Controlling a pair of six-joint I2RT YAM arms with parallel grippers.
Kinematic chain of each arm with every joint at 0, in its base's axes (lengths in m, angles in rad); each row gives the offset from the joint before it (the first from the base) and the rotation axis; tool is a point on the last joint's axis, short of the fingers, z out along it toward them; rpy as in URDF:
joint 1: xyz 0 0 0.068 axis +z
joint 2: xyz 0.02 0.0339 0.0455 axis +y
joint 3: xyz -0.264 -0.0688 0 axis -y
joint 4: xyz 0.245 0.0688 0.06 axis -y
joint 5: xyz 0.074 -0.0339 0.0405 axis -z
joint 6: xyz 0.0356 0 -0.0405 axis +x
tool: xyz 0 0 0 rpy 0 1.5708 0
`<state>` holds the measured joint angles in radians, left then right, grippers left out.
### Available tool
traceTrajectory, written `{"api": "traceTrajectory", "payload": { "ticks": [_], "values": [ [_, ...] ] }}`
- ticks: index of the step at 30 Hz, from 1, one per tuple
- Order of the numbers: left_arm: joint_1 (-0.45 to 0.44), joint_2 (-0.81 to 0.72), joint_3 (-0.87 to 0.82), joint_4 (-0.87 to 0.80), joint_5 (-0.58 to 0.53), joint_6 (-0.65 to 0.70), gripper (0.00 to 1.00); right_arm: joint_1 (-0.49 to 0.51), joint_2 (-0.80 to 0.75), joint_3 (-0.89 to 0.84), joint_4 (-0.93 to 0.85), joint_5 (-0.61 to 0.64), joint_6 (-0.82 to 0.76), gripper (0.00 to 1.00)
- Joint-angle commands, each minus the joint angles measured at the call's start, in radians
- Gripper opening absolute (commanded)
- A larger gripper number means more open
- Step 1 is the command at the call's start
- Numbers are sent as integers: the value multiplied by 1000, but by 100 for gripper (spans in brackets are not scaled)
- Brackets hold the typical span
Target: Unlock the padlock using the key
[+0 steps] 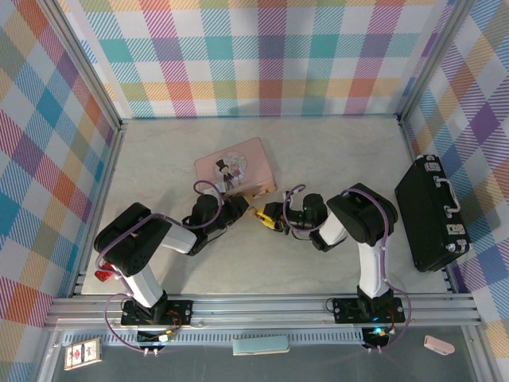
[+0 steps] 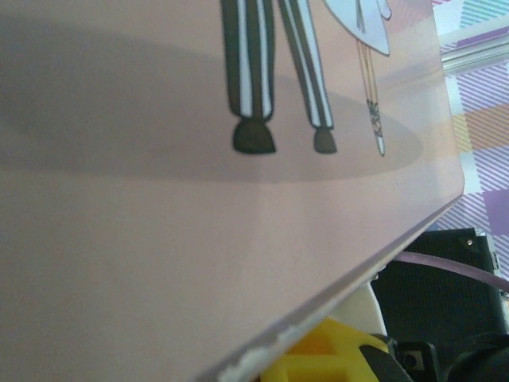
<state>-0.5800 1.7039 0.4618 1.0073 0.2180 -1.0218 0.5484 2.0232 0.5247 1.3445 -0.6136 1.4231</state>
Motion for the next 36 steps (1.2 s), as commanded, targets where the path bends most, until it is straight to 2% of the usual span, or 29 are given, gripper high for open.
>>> {"api": "traceTrajectory", "payload": {
  "ticks": [1, 4, 9, 13, 17, 27, 32, 36],
  "values": [
    [-8, -36, 4, -93, 52, -52, 0, -8, -44, -16, 14, 27, -38, 42],
    [-2, -41, 20, -134, 50, -49, 0, -8, -89, -31, -53, 31, -87, 50],
    [10, -40, 40, -185, 47, -53, 0, -13, -211, -57, -260, 52, -216, 58],
    [20, -48, 42, -215, 52, -61, 0, -12, -352, -41, -582, 94, -385, 64],
    [25, -52, 52, -258, 54, -61, 0, 2, -473, -32, -775, 162, -570, 64],
    [26, -55, 78, -310, 77, -66, 0, 150, -833, -169, -794, 504, -1069, 61],
    [25, -62, 88, -335, 76, -68, 0, 226, -889, -236, -723, 588, -1276, 60],
    [24, -72, 92, -355, 77, -67, 0, 313, -849, -228, -722, 682, -1423, 60]
  ]
}}
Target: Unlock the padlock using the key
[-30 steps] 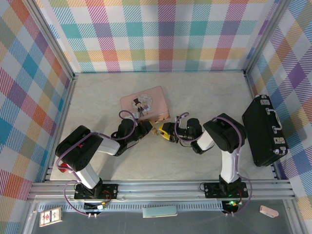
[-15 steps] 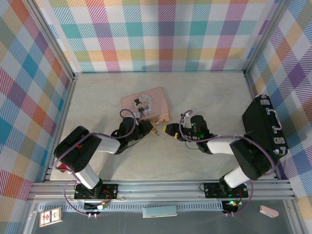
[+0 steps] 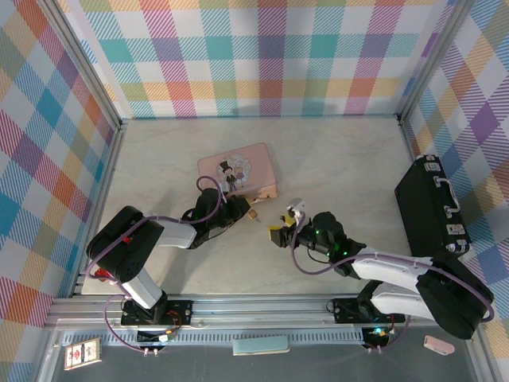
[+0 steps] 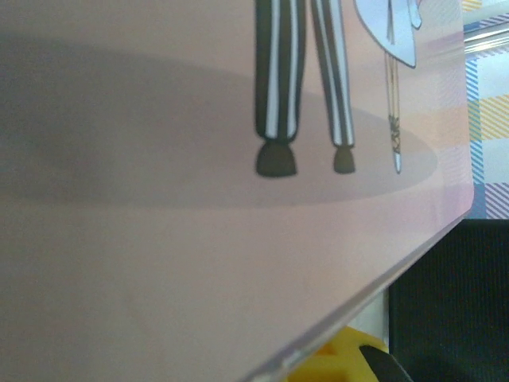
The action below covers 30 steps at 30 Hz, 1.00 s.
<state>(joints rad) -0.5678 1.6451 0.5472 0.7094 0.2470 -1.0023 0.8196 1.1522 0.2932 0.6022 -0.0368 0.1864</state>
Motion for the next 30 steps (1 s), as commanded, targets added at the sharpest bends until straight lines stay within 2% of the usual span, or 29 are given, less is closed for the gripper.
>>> {"api": "traceTrajectory", "payload": {
  "ticks": [1, 10, 17, 30],
  "values": [
    [11, -18, 7, -62, 48, -85, 0, 56, 41, 8, 53, 130, -205, 60],
    [-14, -46, 9, -103, 41, -75, 0, 148, 277, 70, 198, 291, -315, 59],
    [-37, -51, 4, -107, 29, -73, 0, 213, 438, 140, 262, 406, -350, 52],
    [-41, -58, 4, -116, 35, -71, 0, 226, 558, 149, 358, 521, -378, 40]
  ]
}}
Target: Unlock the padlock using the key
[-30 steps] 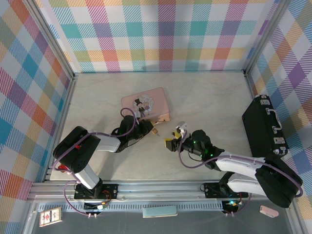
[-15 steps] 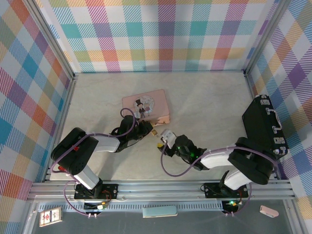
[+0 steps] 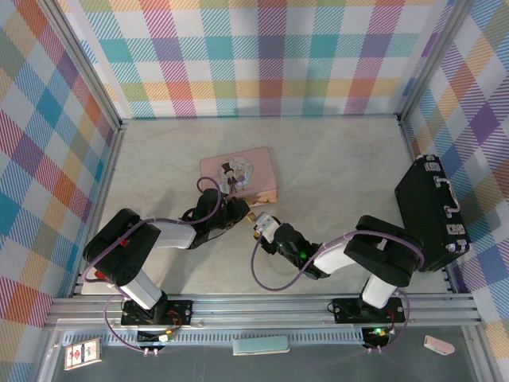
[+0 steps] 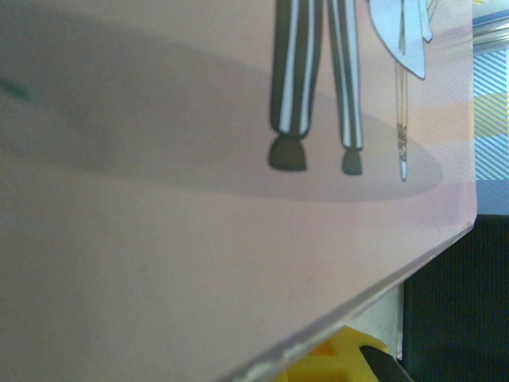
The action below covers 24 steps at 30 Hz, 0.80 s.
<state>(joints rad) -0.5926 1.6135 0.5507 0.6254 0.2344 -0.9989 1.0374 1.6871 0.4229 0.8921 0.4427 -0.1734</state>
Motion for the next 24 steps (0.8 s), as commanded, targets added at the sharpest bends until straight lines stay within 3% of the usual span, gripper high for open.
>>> {"api": "traceTrajectory", "payload": {
  "ticks": [1, 11, 24],
  "values": [
    [-16, -26, 2, -32, 48, -76, 0, 7, 30, 23, 71, 44, -20, 40],
    [-33, -23, -8, -20, 43, -89, 0, 8, 85, 76, 90, 56, -42, 38],
    [-33, -42, -9, -40, 40, -89, 0, 7, 118, 84, 95, 77, -38, 27]
  ]
}}
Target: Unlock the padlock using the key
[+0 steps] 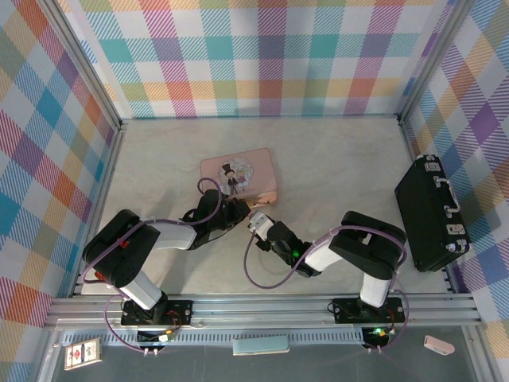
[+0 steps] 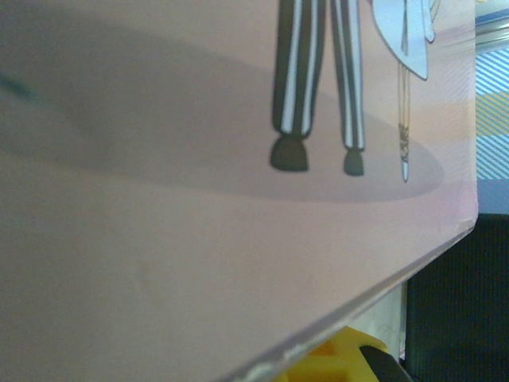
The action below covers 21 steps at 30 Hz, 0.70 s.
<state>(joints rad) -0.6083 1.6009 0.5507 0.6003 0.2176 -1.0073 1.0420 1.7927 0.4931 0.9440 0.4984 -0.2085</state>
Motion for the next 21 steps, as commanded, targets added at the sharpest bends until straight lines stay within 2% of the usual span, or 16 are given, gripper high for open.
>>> {"api": "traceTrajectory", "payload": {
  "ticks": [1, 14, 21],
  "values": [
    [-18, -34, -10, -19, 56, -79, 0, 3, 14, 13, 42, 22, -2, 25],
    [-18, -36, -8, -34, 57, -73, 0, 3, -7, 25, 10, 5, 49, 15],
    [-17, -44, -14, -41, 52, -67, 0, 3, -34, 32, -60, -40, 103, 14]
  ]
}}
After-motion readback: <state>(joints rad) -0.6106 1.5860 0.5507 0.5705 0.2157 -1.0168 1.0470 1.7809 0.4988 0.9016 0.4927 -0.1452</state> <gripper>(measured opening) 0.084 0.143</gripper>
